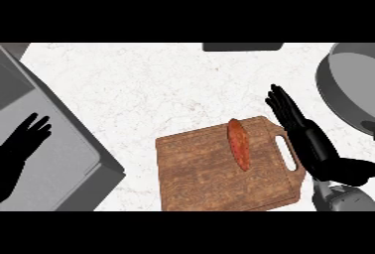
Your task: Pick the sweet potato from the cutting board and place it in the pot
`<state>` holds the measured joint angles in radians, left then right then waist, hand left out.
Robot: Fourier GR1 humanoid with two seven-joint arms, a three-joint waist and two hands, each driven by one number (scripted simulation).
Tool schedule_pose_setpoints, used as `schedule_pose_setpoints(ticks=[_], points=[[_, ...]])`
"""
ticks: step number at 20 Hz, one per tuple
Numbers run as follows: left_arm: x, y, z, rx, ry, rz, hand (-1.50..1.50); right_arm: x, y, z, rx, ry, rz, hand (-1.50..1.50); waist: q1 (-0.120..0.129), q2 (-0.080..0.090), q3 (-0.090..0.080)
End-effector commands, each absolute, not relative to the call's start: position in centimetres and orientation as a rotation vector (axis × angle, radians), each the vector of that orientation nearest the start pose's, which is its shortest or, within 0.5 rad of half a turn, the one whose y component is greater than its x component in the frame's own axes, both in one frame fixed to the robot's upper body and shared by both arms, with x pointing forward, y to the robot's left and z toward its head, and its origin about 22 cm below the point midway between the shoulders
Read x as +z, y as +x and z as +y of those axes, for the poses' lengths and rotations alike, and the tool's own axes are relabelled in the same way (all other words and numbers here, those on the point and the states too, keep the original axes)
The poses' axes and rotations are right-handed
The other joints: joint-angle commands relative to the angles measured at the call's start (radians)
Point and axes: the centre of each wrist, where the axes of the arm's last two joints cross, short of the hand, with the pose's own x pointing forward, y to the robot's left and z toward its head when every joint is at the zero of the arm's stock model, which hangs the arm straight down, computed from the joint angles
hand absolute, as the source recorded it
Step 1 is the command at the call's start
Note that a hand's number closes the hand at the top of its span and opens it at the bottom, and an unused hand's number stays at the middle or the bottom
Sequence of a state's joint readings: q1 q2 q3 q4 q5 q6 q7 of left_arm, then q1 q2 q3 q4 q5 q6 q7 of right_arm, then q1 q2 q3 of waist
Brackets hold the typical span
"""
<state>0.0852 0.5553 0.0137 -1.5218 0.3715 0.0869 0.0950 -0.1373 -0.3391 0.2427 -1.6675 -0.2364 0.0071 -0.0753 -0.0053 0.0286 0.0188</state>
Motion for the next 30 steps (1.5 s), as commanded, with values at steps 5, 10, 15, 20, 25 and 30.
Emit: schedule_pose_setpoints(ticks=[5, 10, 15, 20, 25, 30], points=[[9.8, 26.8, 32.4, -0.027, 0.125, -1.737, 0.00, 11.8, 31.7, -21.8, 0.623, 0.739, -1.844, 1.50, 0.084, 0.003, -0.011], [9.9, 27.8, 28.8, -0.011, 0.033, -1.799, 0.00, 13.5, 34.9, -28.8, 0.876, 0.402, -1.920, -1.50, 0.062, 0.015, -0.012], [9.2, 29.1, 27.4, 0.018, 0.034, -1.792, 0.00, 13.7, 35.8, -31.5, 1.032, 0.591, -2.030, -1.50, 0.055, 0.011, -0.011], [8.8, 30.2, 24.8, 0.012, 0.051, -1.781, 0.00, 16.3, 36.8, -32.9, 1.294, 0.454, -2.009, -1.50, 0.047, 0.003, -0.013], [8.8, 30.4, 25.9, 0.030, 0.065, -1.777, 0.00, 16.7, 37.0, -31.7, 1.602, 0.354, -1.839, -1.50, 0.053, -0.010, -0.017], [9.6, 31.6, 25.1, 0.033, 0.066, -1.774, 0.00, 14.4, 37.9, -29.6, 1.741, 0.340, -1.795, -1.50, 0.034, -0.016, -0.018]])
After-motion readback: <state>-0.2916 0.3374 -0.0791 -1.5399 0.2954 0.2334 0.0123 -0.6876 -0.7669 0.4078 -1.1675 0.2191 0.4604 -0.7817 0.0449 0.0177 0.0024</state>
